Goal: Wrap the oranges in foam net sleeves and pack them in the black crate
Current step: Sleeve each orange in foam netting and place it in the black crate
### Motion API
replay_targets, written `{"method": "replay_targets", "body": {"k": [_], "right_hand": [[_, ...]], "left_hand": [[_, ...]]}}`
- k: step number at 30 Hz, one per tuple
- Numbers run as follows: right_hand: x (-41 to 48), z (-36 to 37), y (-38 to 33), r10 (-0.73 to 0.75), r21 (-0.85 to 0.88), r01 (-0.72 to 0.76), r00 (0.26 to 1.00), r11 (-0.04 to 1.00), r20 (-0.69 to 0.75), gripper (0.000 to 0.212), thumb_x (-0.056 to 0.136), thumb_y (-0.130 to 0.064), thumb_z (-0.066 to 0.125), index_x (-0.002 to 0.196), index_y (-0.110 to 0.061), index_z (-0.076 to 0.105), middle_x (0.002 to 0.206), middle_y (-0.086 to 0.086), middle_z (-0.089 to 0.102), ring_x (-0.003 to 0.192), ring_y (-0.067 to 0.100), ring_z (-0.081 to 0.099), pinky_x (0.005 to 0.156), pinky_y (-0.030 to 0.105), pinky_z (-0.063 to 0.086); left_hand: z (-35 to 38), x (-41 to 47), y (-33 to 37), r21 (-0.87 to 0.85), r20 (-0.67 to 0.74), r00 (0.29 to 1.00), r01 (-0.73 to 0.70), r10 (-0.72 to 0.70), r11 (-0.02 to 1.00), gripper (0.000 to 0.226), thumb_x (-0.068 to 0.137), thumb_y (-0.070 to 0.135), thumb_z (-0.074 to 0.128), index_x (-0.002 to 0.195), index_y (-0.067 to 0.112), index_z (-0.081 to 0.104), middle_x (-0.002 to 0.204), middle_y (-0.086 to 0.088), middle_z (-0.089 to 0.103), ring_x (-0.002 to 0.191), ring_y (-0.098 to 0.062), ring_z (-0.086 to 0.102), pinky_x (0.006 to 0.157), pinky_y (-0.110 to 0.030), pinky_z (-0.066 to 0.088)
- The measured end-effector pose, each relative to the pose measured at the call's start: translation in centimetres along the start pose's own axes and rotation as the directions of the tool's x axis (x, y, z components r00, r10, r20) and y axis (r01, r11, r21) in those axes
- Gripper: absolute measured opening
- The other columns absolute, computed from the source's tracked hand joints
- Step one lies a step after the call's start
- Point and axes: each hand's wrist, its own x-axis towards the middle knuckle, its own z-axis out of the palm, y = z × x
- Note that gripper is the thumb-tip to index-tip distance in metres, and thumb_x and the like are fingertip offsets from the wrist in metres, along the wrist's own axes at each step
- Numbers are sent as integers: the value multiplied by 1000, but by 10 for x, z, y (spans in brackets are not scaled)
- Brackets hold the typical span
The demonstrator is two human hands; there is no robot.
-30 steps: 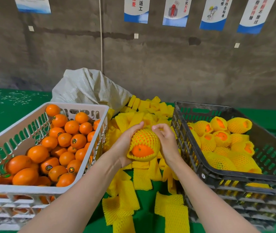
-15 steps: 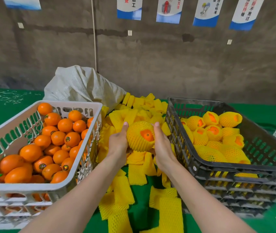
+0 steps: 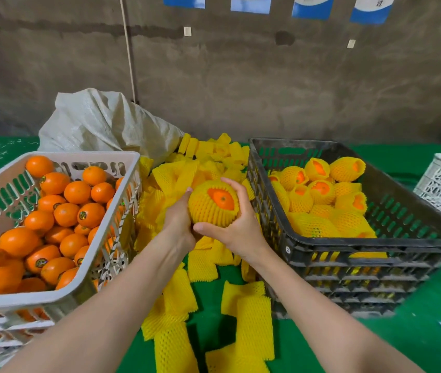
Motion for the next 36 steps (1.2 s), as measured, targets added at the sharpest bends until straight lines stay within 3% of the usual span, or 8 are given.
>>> {"method": "replay_targets", "body": {"k": [6,10,13,17,20,22,28,36], "right_hand": [[3,-33,-1,-141,18,148,963,989,-228,80,60,-41,78,129,-29,39,125,-24,43,114,-9,46,89,10,42],[7,-70,0,-158,52,185,930,981,-332,55,64,-30,77,112,-33,51,109,-24,53,101,-9,52,78,8,44],[10,-102,1,-140,34,168,905,985,-401,49,61,-38,77,104,-35,53,104,-17,55,98,0,55,79,19,48],[21,-159,7,-3,14,12,864,1000,-503,42,60,-29,81,93,-33,54,93,-9,58,87,10,59,74,29,50],[25,-205,18,47,-269,-199,875,942,-482,45,62,-29,83,97,-32,54,91,-16,56,86,8,54,66,16,37],[25,-231,29,102,-534,-351,892,769,-440,50,64,-36,79,107,-34,54,111,-3,57,104,21,52,75,25,35],[22,-279,49,495,-814,-550,769,188,-405,66,65,-41,74,124,-22,49,125,14,52,113,37,51,79,39,44],[17,-288,67,624,-826,-555,680,96,-385,45,72,-39,75,93,-10,49,89,8,52,88,32,58,66,37,44]], "left_hand": [[45,-9,-17,100,151,987,-64,49,993,33,96,37,48,111,12,63,105,-16,67,98,-34,64,92,-48,51],[78,-14,-30,400,114,983,-177,142,900,32,96,45,44,97,20,64,78,-8,66,72,-27,63,69,-36,54],[101,-9,-49,525,187,905,-420,381,740,29,101,35,40,101,11,57,89,-13,64,80,-31,61,70,-37,50],[132,-5,-83,631,451,684,-699,574,337,19,98,14,45,113,5,51,107,-13,60,100,-31,58,71,-27,38],[152,0,-99,667,738,627,-733,249,-132,34,92,23,56,122,10,47,94,-9,61,93,-33,60,65,-33,41],[160,1,-98,647,739,673,-704,14,-291,51,90,33,60,133,14,41,91,-5,57,94,-33,59,67,-36,45],[158,9,-98,676,700,709,-697,-88,-241,47,89,47,59,126,18,54,119,-10,60,105,-28,57,79,-37,47],[154,5,-98,683,692,719,-680,-61,-267,37,92,48,54,116,21,59,119,-9,60,104,-27,57,83,-43,50]]}}
